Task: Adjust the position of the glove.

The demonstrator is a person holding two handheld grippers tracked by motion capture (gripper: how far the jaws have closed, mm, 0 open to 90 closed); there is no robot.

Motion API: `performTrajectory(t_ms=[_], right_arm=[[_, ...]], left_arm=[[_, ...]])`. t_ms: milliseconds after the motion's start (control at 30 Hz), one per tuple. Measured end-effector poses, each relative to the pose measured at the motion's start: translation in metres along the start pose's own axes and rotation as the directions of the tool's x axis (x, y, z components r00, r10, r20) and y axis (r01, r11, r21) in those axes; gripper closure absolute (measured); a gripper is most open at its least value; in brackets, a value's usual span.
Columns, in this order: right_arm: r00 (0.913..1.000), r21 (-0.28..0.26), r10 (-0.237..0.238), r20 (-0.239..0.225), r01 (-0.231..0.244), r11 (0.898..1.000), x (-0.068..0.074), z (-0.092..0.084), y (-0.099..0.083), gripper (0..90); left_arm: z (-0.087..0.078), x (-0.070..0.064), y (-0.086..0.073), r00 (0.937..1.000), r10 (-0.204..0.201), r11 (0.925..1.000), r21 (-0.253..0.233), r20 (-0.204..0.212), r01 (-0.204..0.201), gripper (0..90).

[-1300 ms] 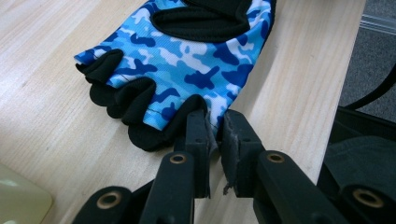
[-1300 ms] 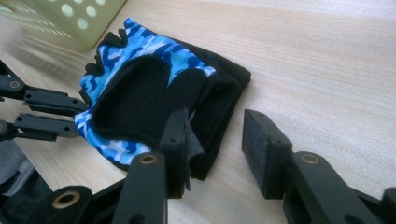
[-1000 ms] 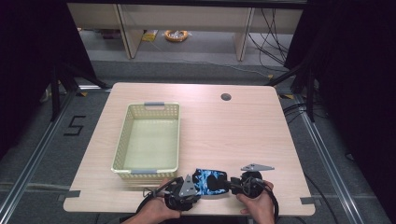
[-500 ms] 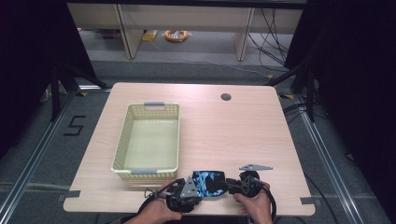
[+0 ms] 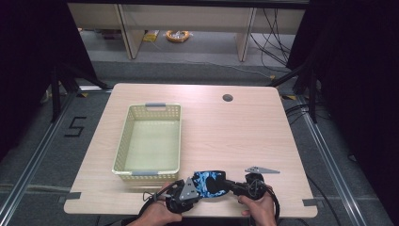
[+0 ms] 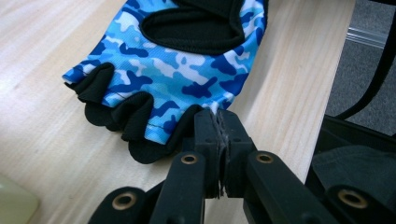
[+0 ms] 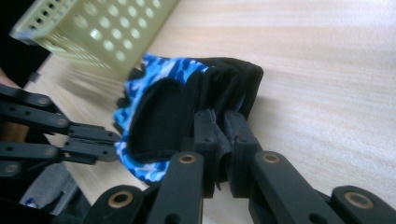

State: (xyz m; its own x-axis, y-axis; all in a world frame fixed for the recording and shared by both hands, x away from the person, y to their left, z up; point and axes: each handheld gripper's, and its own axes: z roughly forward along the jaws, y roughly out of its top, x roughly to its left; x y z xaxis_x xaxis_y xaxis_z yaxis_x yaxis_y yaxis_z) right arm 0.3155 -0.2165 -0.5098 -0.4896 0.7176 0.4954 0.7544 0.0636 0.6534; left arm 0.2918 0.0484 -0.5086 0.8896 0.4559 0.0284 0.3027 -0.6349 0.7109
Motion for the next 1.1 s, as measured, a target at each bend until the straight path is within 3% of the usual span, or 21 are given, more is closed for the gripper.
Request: performTrajectory(t_ms=[100,133,267,333,367,400,433,467,500,533,567,600,633,667,733,767,800,900,933,1033,1100], right_arm=[[0.9994,-0.036,0.022,-0.025,-0.023,0.999,0.006,-0.005,0.001,85.4],[0.9996,-0.05,-0.013,-0.025,0.012,0.999,0.005,-0.007,0.002,85.4],[0.9997,-0.071,-0.014,-0.018,0.012,0.997,0.006,-0.008,0.003,85.4],[0.9989,-0.079,-0.003,-0.047,-0.001,0.997,0.01,-0.011,0.004,85.4],[0.9988,-0.08,0.021,-0.044,-0.024,0.997,0.013,-0.012,0.005,85.4],[0.9982,-0.084,0.03,-0.052,-0.034,0.996,0.015,-0.013,0.005,85.4],[0.9989,-0.096,-0.018,-0.043,0.013,0.995,0.012,-0.013,0.006,85.4],[0.9987,-0.102,-0.004,-0.051,-0.002,0.995,0.015,-0.013,0.006,85.3],[0.9987,-0.103,-0.021,-0.048,0.016,0.995,0.015,-0.014,0.006,85.4],[0.9987,-0.107,-0.019,-0.046,0.014,0.994,0.015,-0.014,0.006,85.3],[0.9986,-0.109,-0.019,-0.05,0.013,0.994,0.016,-0.014,0.006,85.3],[0.998,-0.108,-0.007,-0.062,0.0,0.994,0.016,-0.013,0.006,85.3],[0.9983,-0.112,-0.013,-0.058,0.006,0.994,0.017,-0.015,0.007,85.4],[0.9973,-0.103,0.021,-0.07,-0.028,0.994,0.021,-0.016,0.007,85.3],[0.9982,-0.121,-0.031,-0.052,0.024,0.992,0.022,-0.017,0.008,85.4],[0.9982,-0.116,-0.01,-0.059,0.003,0.993,0.025,-0.018,0.008,85.4],[0.9973,-0.123,-0.038,-0.063,0.03,0.992,0.026,-0.018,0.009,85.4],[0.9973,-0.128,-0.046,-0.057,0.039,0.991,0.029,-0.02,0.01,85.4],[0.9977,-0.121,-0.024,-0.064,0.016,0.993,0.032,-0.021,0.01,85.4],[0.9968,-0.134,-0.051,-0.062,0.042,0.99,0.032,-0.02,0.01,85.4],[0.9983,-0.129,-0.015,-0.057,0.007,0.992,0.037,-0.022,0.009,85.3]], left_arm=[[-0.005,0.001,0.002,0.9999,0.007,0.9999,-0.015,-0.01,-0.007,87.0],[-0.006,0.0,0.002,1.0,-0.005,0.9998,-0.02,-0.006,0.005,87.0],[-0.013,0.001,0.005,0.9998,0.0,0.9989,-0.048,-0.022,-0.001,87.0],[-0.017,0.002,0.006,0.9996,0.019,0.9985,-0.05,-0.021,-0.021,87.0],[-0.018,0.001,0.005,0.9996,0.008,0.9984,-0.055,-0.025,-0.01,87.0],[-0.02,0.002,0.006,0.9993,0.029,0.9984,-0.049,-0.024,-0.03,87.0],[-0.02,0.001,0.006,0.9996,0.008,0.9985,-0.053,-0.026,-0.01,87.0],[-0.022,0.001,0.006,0.9991,0.031,0.9981,-0.052,-0.028,-0.032,87.0],[-0.022,0.001,0.006,0.9994,0.017,0.9982,-0.056,-0.03,-0.019,87.0],[-0.024,0.002,0.007,0.9988,0.042,0.9978,-0.05,-0.027,-0.043,87.0],[-0.025,0.0,0.006,0.9994,0.007,0.9981,-0.06,-0.032,-0.009,87.0],[-0.026,0.0,0.007,0.999,0.024,0.9979,-0.059,-0.038,-0.026,87.0],[-0.027,-0.001,0.007,0.9993,0.011,0.9975,-0.069,-0.035,-0.014,87.0],[-0.029,0.0,0.008,0.999,0.021,0.9977,-0.063,-0.04,-0.023,87.0],[-0.032,-0.001,0.008,0.9993,0.011,0.9972,-0.073,-0.036,-0.014,87.0],[-0.034,-0.001,0.009,0.9989,0.021,0.9971,-0.073,-0.041,-0.024,87.0],[-0.035,-0.001,0.009,0.9991,0.021,0.9968,-0.076,-0.036,-0.024,87.0],[-0.039,0.001,0.009,0.999,0.027,0.9964,-0.08,-0.037,-0.029,87.0],[-0.04,0.0,0.009,0.9988,0.021,0.9965,-0.08,-0.044,-0.024,87.0],[-0.044,0.003,0.011,0.9984,0.037,0.9954,-0.086,-0.042,-0.041,87.0],[-0.046,0.003,0.011,0.9986,0.038,0.9952,-0.089,-0.038,-0.041,87.0]])
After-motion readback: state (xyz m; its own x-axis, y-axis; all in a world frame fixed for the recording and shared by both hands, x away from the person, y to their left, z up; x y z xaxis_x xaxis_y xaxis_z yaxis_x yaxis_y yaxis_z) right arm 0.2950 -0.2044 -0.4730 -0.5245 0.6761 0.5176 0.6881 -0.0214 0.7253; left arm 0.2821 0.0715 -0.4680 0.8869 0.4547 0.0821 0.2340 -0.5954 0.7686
